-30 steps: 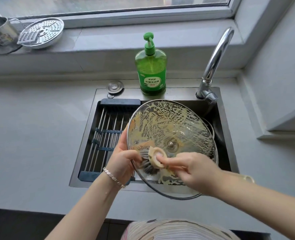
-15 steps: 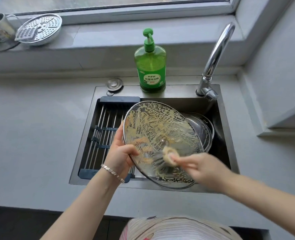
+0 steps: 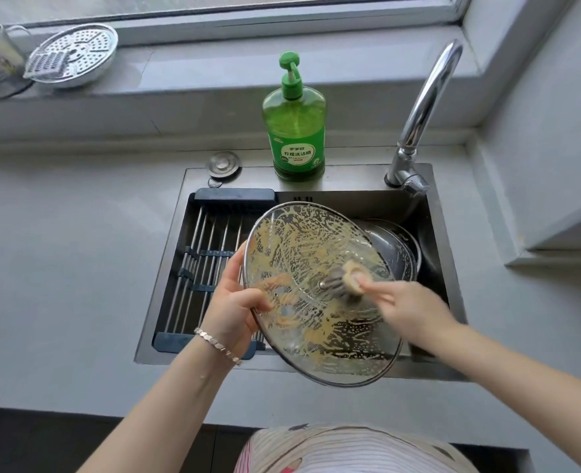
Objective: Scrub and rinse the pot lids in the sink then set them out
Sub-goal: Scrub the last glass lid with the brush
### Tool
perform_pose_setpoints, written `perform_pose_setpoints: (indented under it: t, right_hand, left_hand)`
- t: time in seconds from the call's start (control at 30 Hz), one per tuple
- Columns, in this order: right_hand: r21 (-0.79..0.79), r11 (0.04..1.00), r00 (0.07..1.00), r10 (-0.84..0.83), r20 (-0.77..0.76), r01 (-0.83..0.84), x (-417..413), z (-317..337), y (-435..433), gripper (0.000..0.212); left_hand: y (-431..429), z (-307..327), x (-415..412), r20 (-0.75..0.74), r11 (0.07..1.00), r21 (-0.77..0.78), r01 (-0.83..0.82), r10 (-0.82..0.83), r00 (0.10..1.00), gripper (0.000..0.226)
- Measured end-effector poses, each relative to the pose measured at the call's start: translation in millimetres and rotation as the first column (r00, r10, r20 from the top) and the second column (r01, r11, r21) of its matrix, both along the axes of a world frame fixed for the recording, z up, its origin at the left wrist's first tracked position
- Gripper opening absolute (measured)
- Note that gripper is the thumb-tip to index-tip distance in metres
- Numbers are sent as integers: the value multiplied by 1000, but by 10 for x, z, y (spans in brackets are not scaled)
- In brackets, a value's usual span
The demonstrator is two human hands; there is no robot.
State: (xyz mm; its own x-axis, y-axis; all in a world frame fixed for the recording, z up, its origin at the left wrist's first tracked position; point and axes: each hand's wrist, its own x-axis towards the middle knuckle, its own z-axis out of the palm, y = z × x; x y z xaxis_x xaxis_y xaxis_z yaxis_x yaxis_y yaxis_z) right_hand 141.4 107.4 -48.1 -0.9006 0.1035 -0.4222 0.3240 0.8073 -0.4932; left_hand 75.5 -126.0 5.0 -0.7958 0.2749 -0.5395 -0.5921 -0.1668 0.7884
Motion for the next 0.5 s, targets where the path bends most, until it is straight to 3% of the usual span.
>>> perform_pose_setpoints:
  t: [0.03,0.1,0.23,0.37,0.4,0.5]
  right_hand:
    - [58,996,997,-76,14,75,-45,-36,80,34]
    - [48,998,998,-48,31,47,-2,-65,9,33]
    - [-324,928,982,187,-21,-184,384,241,-444,32]
    - [-52,999,996,20,90,-16,268,61,-37,30]
    - [-53,999,996,14,91,-9,273,38,-35,30]
    - [-335,931,989,149,-9,-143,404,243,-389,32]
  left_hand:
    - [-2,-3,3,-2,1000,-5,-2,2,1000,87]
    - [7,-5,11,5,1000,-8,-7,7,1000,87]
    - [-53,-33,14,26,999,-25,-32,33,999,85]
    - [-82,-17,13,12,998,-37,-42,42,999,86]
    - [-65,-15,9,16,999,-34,-41,42,999,86]
    - [-41,-51,11,31,999,-35,-41,42,999,87]
